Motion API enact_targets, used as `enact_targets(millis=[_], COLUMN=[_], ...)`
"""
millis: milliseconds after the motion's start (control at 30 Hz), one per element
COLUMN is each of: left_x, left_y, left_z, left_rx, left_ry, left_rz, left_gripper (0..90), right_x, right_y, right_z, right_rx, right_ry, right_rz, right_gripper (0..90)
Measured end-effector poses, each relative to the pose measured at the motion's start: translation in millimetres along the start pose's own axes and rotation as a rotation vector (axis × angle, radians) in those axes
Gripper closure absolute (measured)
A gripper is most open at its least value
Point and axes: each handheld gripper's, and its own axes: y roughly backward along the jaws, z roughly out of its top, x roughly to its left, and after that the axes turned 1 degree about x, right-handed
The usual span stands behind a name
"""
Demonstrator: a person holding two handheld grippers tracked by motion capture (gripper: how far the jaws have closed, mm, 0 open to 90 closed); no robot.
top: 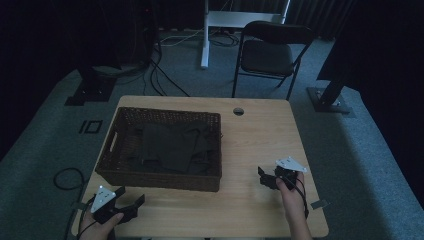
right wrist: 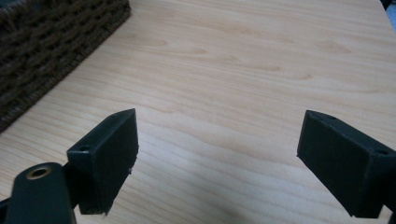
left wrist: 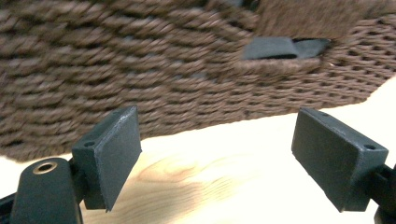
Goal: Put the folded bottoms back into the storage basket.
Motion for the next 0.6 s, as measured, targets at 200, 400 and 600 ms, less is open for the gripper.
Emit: enact_targets(millis=[200,400,600], left_x=[7.7,17.6,25.6], left_y=[-5.1,-8.0,-11.0], left_z=[-9.3,-17.4,-19.9], left_rx=[0.035,0.073,0.107], left_ry=[0.003,0.030,0.036], left_rz=[0.060,0.126,0.172], left_gripper=[16.6,16.6,16.6], right_x=[-7.2,-16.8,-24.4], right_y=[0.2,2.1,5.0], right_z=[-13.5,-23.2,-28.3], right_rx=[0.034,0.053,0.079], right_ry=[-0.007,-0.016,-0.022], right_rz=[-0.033,-0.061,-0.099], right_gripper=[12.1,12.2,12.1])
